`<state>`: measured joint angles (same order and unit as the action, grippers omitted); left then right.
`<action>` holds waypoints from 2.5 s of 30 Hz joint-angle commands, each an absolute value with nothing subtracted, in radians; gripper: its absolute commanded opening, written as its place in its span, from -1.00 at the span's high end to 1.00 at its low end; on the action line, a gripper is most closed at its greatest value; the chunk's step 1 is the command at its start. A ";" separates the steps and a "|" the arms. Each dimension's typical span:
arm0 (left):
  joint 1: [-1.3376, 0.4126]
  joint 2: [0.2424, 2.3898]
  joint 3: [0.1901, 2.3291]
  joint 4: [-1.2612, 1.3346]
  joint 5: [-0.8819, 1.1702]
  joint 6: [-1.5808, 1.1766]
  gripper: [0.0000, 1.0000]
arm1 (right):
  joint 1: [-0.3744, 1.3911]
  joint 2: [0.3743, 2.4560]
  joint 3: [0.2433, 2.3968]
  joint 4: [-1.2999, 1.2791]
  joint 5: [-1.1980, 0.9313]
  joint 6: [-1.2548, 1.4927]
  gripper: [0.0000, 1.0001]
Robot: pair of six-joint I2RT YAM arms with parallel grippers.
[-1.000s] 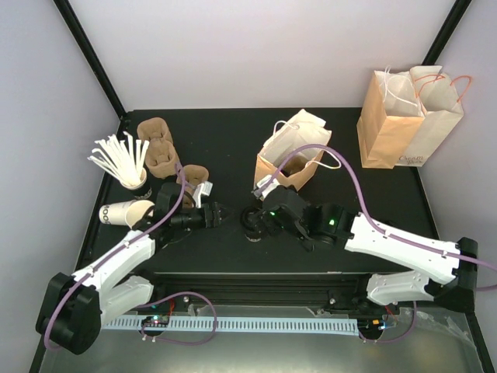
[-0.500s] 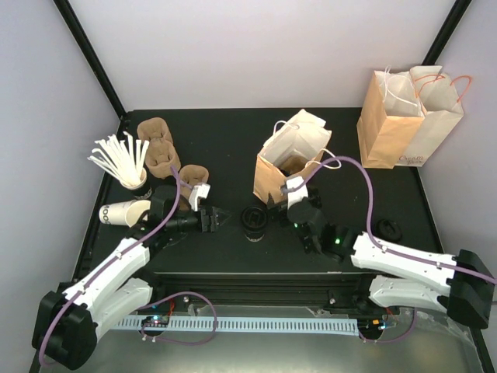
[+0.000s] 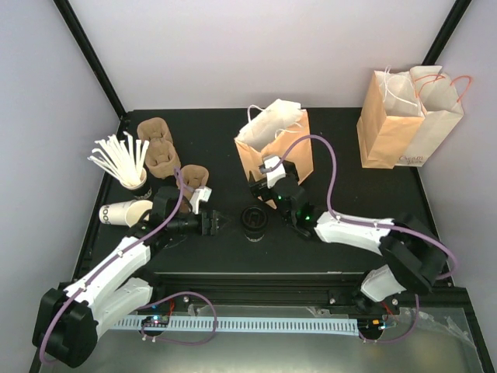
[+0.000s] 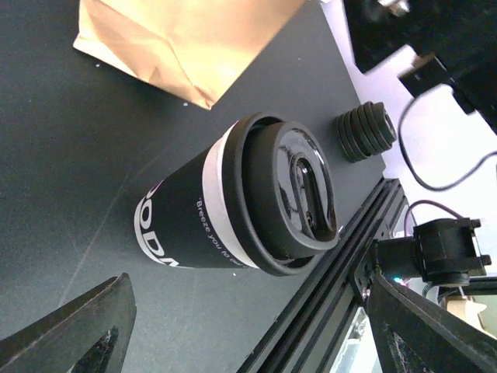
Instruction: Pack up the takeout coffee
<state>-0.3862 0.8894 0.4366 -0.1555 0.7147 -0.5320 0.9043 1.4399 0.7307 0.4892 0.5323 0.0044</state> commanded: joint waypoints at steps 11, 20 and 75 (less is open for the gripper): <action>-0.384 0.889 0.514 -0.229 0.673 -0.486 -0.69 | 0.775 1.605 0.703 0.873 0.259 -0.232 -0.81; -0.370 1.068 0.715 -0.179 0.559 -0.442 -0.73 | 0.755 1.562 0.684 0.823 0.271 -0.205 -0.78; -0.259 1.845 1.913 -0.771 0.317 -0.117 0.97 | 0.749 1.847 1.048 0.516 0.076 -0.277 -1.00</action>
<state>-0.2722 1.8740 1.8763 -0.7418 0.2985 -0.1043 0.7567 1.8236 0.9939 0.5533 0.0929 -0.2459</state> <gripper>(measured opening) 0.026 0.999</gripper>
